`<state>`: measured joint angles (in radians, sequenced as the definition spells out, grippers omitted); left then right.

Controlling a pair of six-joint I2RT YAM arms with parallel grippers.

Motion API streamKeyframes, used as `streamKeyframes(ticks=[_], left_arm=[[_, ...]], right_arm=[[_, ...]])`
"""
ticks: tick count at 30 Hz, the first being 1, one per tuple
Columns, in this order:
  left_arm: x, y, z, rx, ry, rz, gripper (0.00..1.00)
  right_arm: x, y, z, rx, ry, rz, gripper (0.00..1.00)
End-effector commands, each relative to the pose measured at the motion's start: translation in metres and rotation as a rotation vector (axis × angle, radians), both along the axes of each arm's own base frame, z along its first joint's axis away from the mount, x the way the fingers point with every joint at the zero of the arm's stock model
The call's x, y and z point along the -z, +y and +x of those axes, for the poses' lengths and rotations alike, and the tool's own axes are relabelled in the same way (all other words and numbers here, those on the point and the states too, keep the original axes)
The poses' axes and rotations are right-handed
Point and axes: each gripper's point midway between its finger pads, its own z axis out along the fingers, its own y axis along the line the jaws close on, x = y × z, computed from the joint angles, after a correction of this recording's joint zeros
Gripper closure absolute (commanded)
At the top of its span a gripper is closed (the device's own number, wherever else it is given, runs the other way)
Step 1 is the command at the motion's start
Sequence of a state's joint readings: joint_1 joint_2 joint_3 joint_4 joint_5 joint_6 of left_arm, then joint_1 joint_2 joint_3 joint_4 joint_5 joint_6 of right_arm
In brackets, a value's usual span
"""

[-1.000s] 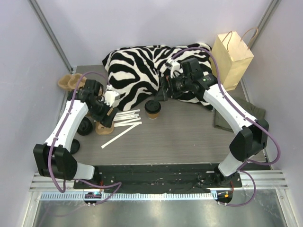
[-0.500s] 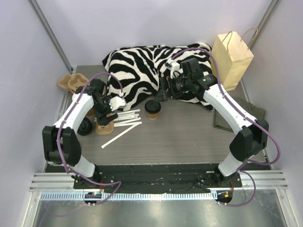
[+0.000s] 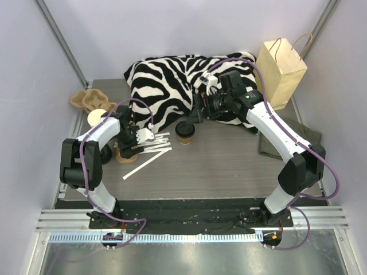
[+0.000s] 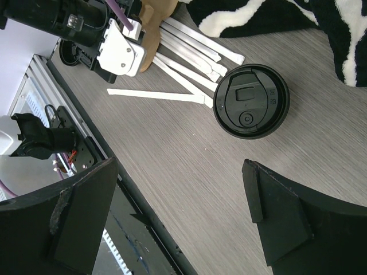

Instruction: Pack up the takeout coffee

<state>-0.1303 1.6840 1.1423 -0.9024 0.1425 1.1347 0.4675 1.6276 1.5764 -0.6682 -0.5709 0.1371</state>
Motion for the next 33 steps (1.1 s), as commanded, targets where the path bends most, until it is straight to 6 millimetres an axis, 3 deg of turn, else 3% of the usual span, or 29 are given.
streamKeyframes(ticks=[1,5,8,11,19,24,25,27,32,33], left_arm=[[0.004,0.002,0.016,0.008,-0.069,0.010,0.24],[-0.006,0.005,0.020,-0.015,-0.093,0.025,0.42],[-0.022,0.007,0.022,-0.035,-0.128,0.026,0.59],[-0.045,0.004,0.021,-0.048,-0.154,0.010,0.68],[-0.136,-0.014,0.021,-0.058,-0.311,-0.107,0.71],[-0.199,-0.052,-0.006,0.020,-0.422,-0.271,0.69],[-0.208,-0.062,-0.012,0.049,-0.442,-0.311,0.68],[-0.230,-0.072,-0.027,0.075,-0.499,-0.383,0.67],[-0.256,-0.107,-0.055,0.161,-0.545,-0.504,0.65],[-0.261,-0.111,-0.059,0.159,-0.548,-0.522,0.65]], right_arm=[[-0.015,0.004,0.003,-0.014,-0.043,0.023,0.00],[-0.018,0.003,0.003,-0.015,-0.051,0.021,0.00],[-0.020,0.004,0.004,-0.017,-0.055,0.023,0.00],[-0.025,0.004,0.004,-0.019,-0.064,0.027,0.00],[-0.045,0.013,-0.005,-0.077,-0.060,0.095,0.00],[-0.075,0.034,-0.015,-0.145,-0.006,0.263,0.00],[-0.081,0.041,-0.024,-0.157,0.070,0.319,0.00],[-0.098,0.053,-0.023,-0.181,0.057,0.410,0.00],[-0.119,0.094,-0.043,-0.271,0.124,0.542,0.01],[-0.114,0.101,-0.042,-0.278,0.136,0.537,0.01]])
